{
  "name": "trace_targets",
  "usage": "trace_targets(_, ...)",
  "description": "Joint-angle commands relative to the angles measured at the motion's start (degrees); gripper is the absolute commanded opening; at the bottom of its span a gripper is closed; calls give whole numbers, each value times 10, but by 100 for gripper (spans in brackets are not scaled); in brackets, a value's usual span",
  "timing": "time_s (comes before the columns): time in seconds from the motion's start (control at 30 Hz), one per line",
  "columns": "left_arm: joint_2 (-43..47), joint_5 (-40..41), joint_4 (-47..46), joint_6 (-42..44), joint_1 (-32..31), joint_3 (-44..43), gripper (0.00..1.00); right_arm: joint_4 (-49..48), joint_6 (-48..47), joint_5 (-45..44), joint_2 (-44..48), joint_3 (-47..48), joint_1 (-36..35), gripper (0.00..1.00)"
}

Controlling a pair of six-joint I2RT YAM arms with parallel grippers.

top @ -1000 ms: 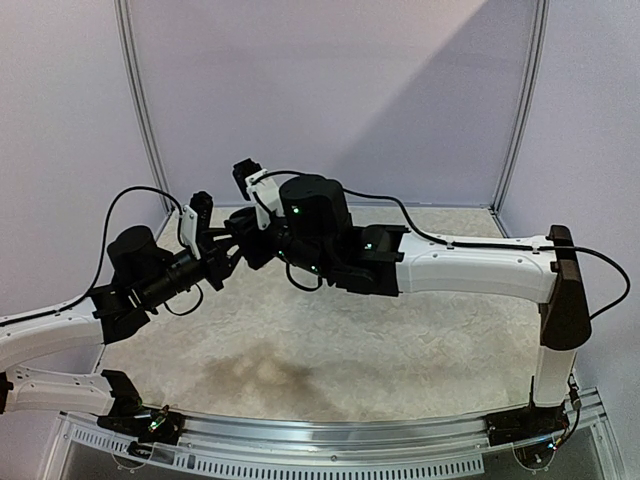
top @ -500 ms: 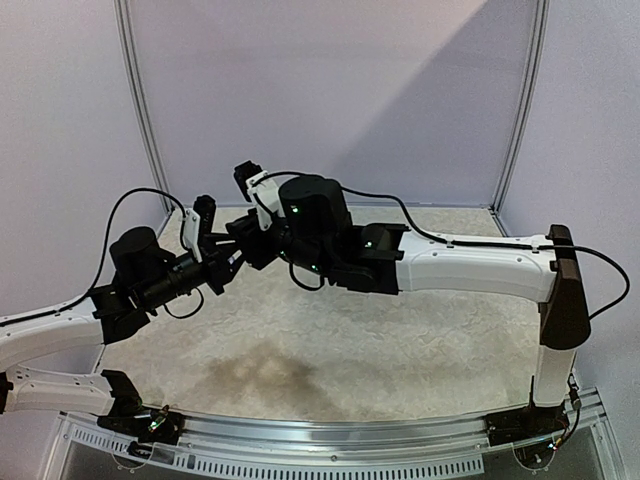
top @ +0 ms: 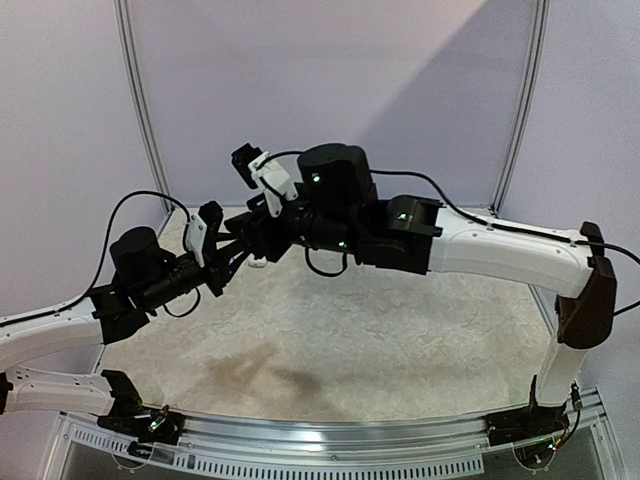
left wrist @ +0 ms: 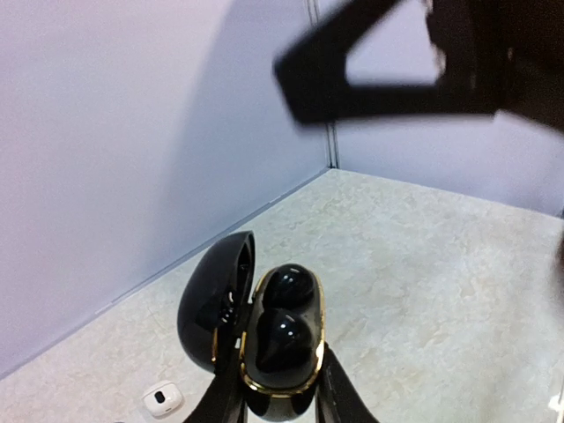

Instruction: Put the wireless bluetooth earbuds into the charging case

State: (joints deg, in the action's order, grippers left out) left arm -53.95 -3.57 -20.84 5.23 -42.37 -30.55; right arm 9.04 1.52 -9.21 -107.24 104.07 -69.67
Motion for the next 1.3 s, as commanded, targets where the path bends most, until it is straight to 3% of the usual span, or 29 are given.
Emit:
trace_targets(0.0, 13, -36, 34, 172, -7, 4, 0, 26, 10, 2, 66, -1, 4, 56)
trace_targets(0.17, 18, -106, 52, 295, -12, 5, 0, 71, 56, -90, 44, 22, 11, 58)
trace_targets(0.37, 11, -103, 47, 385, -18, 7, 0, 182, 141, -140, -56, 103, 18, 58)
trace_targets(0.53, 12, -66, 47, 355, -18, 5, 0, 209, 185, -126, -86, 86, 14, 57)
trace_targets(0.8, 15, -58, 73, 318, -18, 2, 0, 234, 215, -151, -50, 24, 11, 58)
trace_targets(1.03, 18, -60, 159, 162, -18, -1, 0, 350, 356, -101, 2, -48, 136, 61)
trace_targets(1.27, -6, -58, 233, 78, -14, -20, 0, 317, 412, -91, 88, -237, 199, 65)
